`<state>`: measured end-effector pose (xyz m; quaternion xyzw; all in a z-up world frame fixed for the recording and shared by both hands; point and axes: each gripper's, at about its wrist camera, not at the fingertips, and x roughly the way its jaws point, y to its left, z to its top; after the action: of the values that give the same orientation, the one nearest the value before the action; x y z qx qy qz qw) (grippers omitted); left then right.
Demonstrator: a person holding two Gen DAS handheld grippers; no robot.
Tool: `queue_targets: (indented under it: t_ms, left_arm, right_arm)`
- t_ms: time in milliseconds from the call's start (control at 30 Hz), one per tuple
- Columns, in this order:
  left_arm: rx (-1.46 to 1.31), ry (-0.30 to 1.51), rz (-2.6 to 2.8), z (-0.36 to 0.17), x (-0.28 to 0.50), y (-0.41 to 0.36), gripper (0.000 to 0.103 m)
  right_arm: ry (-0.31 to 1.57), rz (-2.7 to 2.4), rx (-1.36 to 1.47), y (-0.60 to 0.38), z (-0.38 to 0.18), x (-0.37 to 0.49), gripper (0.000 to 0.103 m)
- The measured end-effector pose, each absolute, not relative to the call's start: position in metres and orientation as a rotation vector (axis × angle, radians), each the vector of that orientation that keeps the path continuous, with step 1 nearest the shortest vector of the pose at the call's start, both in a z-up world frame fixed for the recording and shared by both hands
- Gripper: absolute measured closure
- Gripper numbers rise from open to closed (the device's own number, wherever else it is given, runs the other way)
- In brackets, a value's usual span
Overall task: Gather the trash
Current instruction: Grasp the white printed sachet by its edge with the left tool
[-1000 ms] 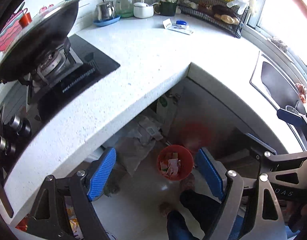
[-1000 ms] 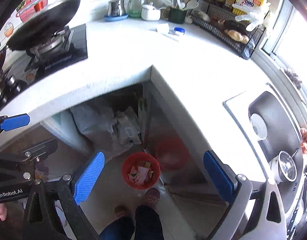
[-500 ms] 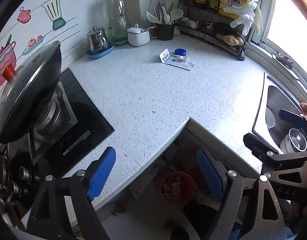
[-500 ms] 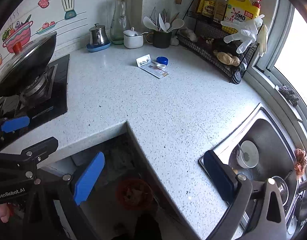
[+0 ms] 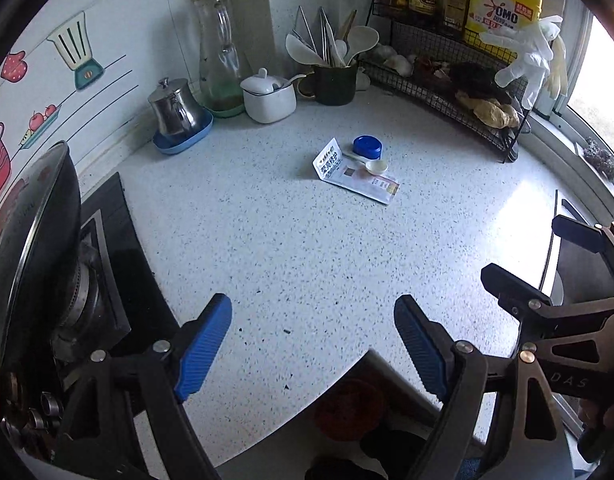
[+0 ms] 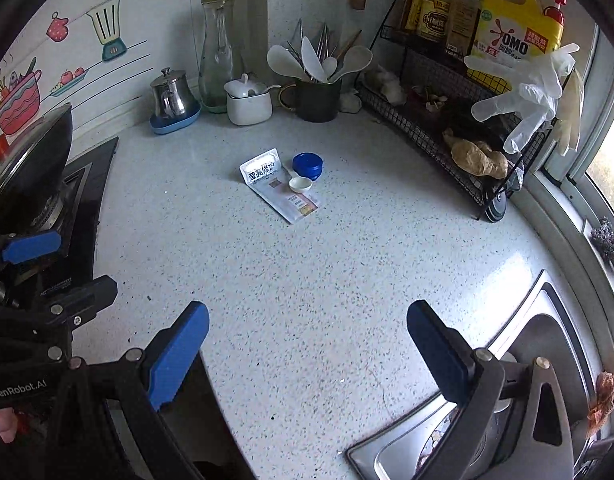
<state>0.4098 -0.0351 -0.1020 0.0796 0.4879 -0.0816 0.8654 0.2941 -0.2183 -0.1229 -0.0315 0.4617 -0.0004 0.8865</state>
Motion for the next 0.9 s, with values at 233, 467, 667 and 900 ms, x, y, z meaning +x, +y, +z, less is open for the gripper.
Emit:
queue_targets:
  t_ms: [233,467,667,900]
  left_arm:
    - [0.169,1.046,-0.181,-0.106,0.454,-0.050,0.021]
    - [0.206,1.100,-0.259,-0.124,0.513,-0.060,0.021]
    - [0.297,1.144,-0.381,-0.150,0.570,-0.067,0.021]
    - [0.340,1.190,-0.501,-0.182,0.625,-0.069,0.021]
  right_arm:
    - [0.982,0.016,-0.064,-0.232,-0.125,0.331,0.003]
    - [1.011,-0.058,-0.006,-0.243,-0.135,0.369,0.003]
    - [1.063,-0.146,0.066,-0.247,-0.159,0.404,0.003]
    - [1.123,-0.236,0.103,-0.247,-0.184,0.448,0.004]
